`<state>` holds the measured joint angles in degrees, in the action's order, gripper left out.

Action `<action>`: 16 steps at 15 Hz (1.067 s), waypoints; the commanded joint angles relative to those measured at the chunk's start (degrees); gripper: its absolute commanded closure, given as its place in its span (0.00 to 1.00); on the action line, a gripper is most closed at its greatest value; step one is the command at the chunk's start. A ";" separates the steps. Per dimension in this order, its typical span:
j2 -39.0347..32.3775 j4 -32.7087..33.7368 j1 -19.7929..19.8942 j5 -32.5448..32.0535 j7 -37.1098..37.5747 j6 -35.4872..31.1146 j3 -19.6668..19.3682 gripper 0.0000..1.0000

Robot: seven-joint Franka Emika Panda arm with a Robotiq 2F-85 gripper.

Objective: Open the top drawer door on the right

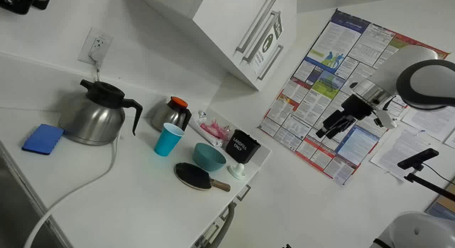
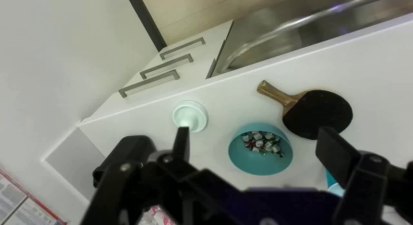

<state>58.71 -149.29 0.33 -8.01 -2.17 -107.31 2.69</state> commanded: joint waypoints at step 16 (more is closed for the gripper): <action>-10.66 6.88 -5.94 6.25 -1.17 -33.05 -2.52 0.00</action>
<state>54.63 -147.06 -3.91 -3.83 -2.24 -131.58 1.18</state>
